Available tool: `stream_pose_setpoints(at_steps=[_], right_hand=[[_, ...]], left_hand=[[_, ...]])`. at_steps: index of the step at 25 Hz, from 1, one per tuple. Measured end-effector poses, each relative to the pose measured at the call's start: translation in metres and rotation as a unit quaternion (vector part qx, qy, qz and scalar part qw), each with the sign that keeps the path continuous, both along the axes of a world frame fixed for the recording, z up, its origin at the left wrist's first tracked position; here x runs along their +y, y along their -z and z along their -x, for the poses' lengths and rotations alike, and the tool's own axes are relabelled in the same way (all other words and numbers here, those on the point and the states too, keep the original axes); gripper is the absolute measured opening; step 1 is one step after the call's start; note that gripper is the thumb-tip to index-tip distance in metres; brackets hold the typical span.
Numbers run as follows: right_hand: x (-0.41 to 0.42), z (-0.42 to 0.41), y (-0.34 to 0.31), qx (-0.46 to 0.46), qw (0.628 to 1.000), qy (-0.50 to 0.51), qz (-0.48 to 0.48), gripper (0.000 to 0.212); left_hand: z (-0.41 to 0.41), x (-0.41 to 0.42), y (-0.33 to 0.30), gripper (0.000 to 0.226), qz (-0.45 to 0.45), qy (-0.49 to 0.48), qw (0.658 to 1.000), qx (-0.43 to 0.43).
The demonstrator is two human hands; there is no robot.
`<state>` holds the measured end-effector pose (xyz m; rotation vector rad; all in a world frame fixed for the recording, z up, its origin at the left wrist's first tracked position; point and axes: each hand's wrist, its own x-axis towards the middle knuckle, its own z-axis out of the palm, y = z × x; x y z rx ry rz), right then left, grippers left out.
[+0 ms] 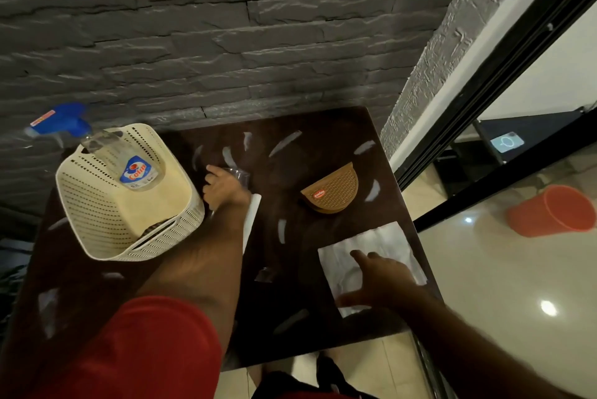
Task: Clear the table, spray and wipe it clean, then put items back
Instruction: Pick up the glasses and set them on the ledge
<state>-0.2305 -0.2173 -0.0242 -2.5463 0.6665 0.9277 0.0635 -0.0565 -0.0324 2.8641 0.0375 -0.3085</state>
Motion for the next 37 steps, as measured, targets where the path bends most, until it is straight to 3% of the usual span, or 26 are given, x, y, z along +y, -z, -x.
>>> stream_pose_setpoints(at_steps=[3,6,9,11,14,17,19,20,26,29,33,37], right_hand=[[0.011,-0.004,0.002,-0.002,0.998,-0.026,0.056,0.114],[0.016,-0.014,-0.004,0.001,0.999,-0.022,0.050,0.083],[0.006,-0.025,-0.018,-0.012,0.999,0.035,-0.008,0.064],[-0.009,-0.036,-0.031,-0.032,0.985,0.130,-0.105,0.051],[-0.026,-0.050,-0.050,-0.093,0.914,0.297,-0.259,0.053],[-0.035,-0.060,-0.059,-0.152,0.776,0.412,-0.453,0.054],[-0.036,-0.065,-0.065,-0.170,0.673,0.429,-0.579,0.049],[-0.035,-0.066,-0.068,-0.176,0.644,0.430,-0.608,0.045],[-0.017,-0.083,-0.071,-0.211,0.602,0.366,-0.678,0.050],[0.005,-0.103,-0.074,-0.245,0.606,0.279,-0.704,0.030],[0.064,-0.134,-0.089,-0.294,0.759,0.159,-0.559,0.046],[0.141,-0.155,-0.101,-0.336,0.782,0.060,-0.522,0.032]], left_hand=[[0.016,0.004,-0.012,0.111,0.044,0.030,0.999,0.006],[0.036,0.005,-0.018,0.110,0.125,0.027,0.992,-0.004],[0.059,0.011,-0.020,0.104,0.195,0.034,0.980,-0.006],[0.070,0.017,-0.023,0.095,0.249,0.023,0.968,-0.007],[0.084,0.023,-0.032,0.081,0.296,0.013,0.955,-0.013],[0.089,0.026,-0.043,0.072,0.328,0.002,0.944,-0.021],[0.089,0.028,-0.051,0.071,0.341,-0.006,0.940,-0.028],[0.088,0.029,-0.055,0.072,0.344,-0.010,0.938,-0.032],[0.090,0.051,-0.077,0.069,0.388,-0.048,0.920,-0.035],[0.098,0.077,-0.085,0.083,0.418,-0.082,0.904,-0.039],[0.114,0.133,-0.098,0.091,0.428,-0.131,0.890,-0.083],[0.136,0.206,-0.110,0.087,0.433,-0.189,0.870,-0.138]])
